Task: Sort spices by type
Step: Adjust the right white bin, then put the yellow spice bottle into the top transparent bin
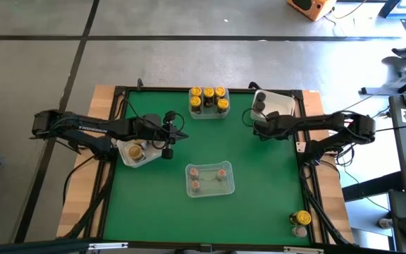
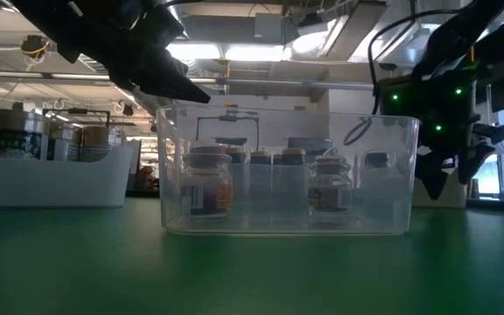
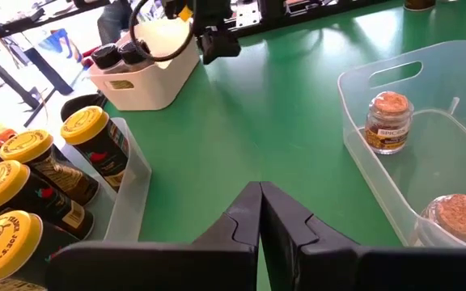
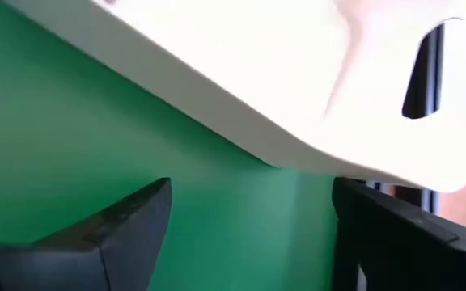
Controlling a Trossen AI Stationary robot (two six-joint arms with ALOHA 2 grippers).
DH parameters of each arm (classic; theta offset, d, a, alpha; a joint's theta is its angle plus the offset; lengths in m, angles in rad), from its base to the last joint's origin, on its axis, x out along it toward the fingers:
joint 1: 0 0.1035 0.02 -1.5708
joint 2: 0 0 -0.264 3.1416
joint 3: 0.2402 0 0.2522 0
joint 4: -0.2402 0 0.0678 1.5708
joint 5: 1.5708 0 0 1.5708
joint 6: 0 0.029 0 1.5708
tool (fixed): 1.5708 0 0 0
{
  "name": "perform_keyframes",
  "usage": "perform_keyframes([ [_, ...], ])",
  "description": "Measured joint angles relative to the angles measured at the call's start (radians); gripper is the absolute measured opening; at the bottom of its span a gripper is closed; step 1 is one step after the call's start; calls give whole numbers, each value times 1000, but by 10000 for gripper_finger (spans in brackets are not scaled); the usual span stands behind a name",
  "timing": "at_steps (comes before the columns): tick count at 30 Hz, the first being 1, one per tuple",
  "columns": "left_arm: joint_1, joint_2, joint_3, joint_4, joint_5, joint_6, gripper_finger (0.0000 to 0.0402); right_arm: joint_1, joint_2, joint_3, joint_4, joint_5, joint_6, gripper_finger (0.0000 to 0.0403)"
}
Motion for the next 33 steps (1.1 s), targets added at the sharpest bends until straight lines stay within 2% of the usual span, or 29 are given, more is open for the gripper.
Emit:
perform_keyframes([
  [12,0,0,0,0,-1,0,3,-117,0,0,139,90,-204,342],
  [17,0,0,0,0,-1,0,3,-119,-1,12,95,73,-245,342],
  [21,0,0,0,0,-1,0,3,-34,-20,83,-54,-42,-168,342],
  [27,0,0,0,2,-1,1,4,180,-59,198,-266,-193,-34,342],
  [33,0,0,0,2,-1,0,4,389,-67,290,-363,-338,84,342],
])
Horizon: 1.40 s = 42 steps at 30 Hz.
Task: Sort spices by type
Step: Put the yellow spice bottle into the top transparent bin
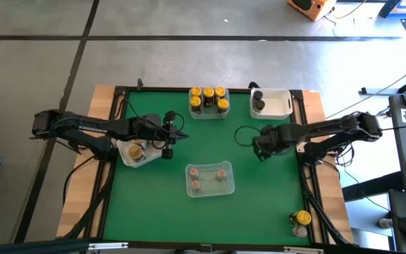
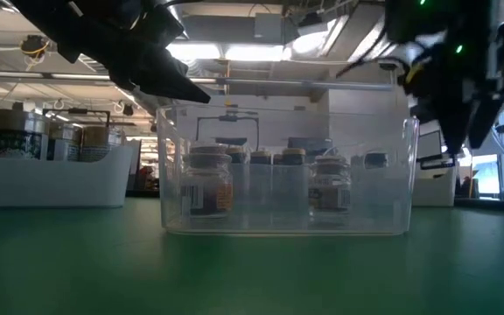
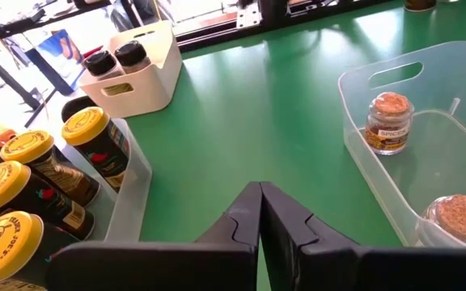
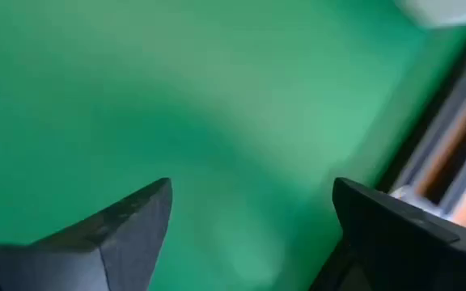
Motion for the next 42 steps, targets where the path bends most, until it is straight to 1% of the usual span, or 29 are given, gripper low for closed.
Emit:
perform_keyframes([
  [6,0,0,0,6,0,-2,4,205,0,77,-7,-165,194,342],
  [8,0,0,0,8,0,-11,4,274,0,94,1,-235,265,342],
  [14,-5,0,0,33,0,-72,4,462,1,108,66,-384,537,342],
  [18,-21,0,0,34,0,-72,4,594,2,108,127,-428,751,342],
  [22,-38,0,0,45,0,-63,4,714,2,108,133,-472,974,342],
  [25,-48,0,0,54,0,-53,4,782,2,108,162,-512,1120,342],
  [28,-53,0,0,58,1,-53,4,841,8,108,207,-524,1246,342],
  [31,-53,0,0,59,0,-53,4,881,17,108,229,-525,1325,342],
  [34,-53,0,0,58,0,-53,4,894,42,108,233,-538,1341,342],
  [36,-53,0,0,52,0,-53,4,892,65,108,234,-577,1336,342],
  [39,-53,0,0,51,0,-49,4,892,96,107,232,-671,1336,342],
  [42,-53,0,0,51,0,-48,4,893,110,107,258,-670,1333,342],
])
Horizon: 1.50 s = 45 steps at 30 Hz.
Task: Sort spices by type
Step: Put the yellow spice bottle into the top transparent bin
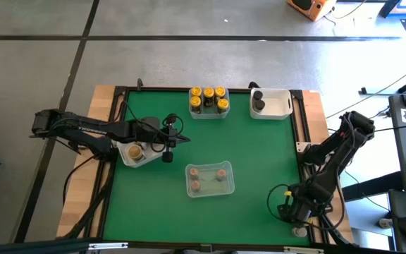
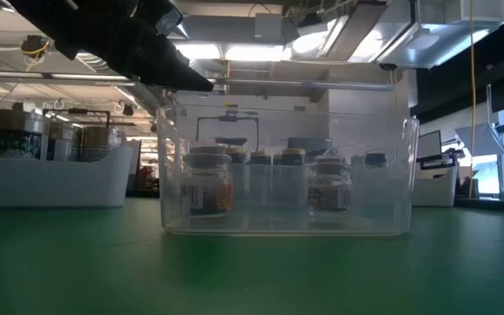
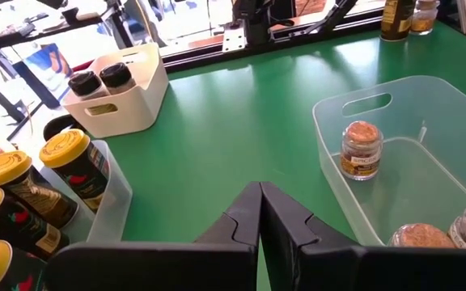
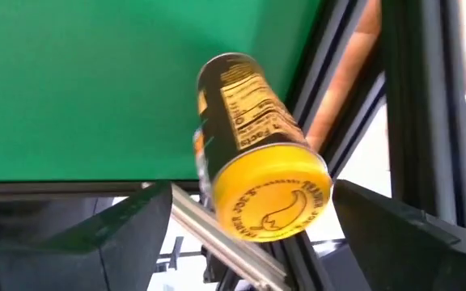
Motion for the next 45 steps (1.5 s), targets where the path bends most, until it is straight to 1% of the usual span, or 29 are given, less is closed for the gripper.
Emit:
perform_keyframes([
  [6,0,0,0,0,0,0,4,-1,3,0,7,4,6,342],
  [11,0,0,0,0,0,0,4,-1,3,-28,47,-27,9,342],
  [19,0,0,0,0,0,3,4,-1,28,-99,219,-18,4,342],
  [26,0,0,0,0,0,4,4,0,28,-112,211,17,-22,340],
  [28,0,0,0,0,0,4,4,0,28,-112,216,12,-22,332],
  [32,0,0,0,1,0,4,4,0,28,-112,230,-40,-20,300],
  [40,0,0,0,1,0,6,3,0,28,-112,225,-91,-21,246],
  [42,0,0,0,1,0,11,3,0,28,-112,225,-91,-24,236],
  [45,0,0,0,1,0,12,3,0,27,-112,224,-71,-46,234],
])
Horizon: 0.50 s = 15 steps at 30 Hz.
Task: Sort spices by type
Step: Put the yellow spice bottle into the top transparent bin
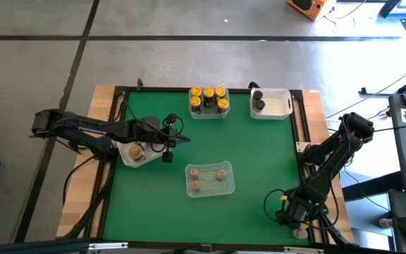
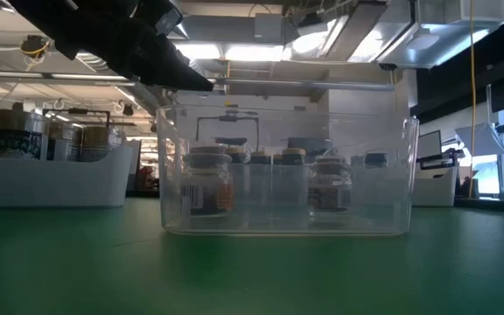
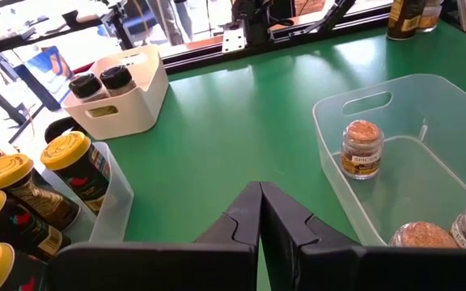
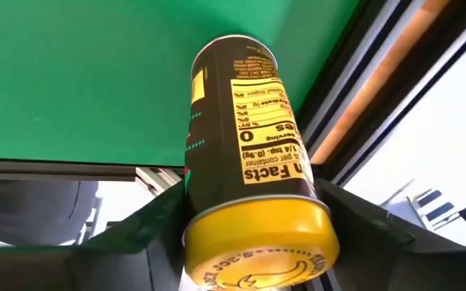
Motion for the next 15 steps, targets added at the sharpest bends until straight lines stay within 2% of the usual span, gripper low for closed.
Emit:
perform_keyframes([
  [8,0,0,0,0,0,-5,3,-26,-4,2,2,79,-71,240],
  [15,0,0,0,7,0,-5,3,-114,-19,5,-29,182,-243,233],
])
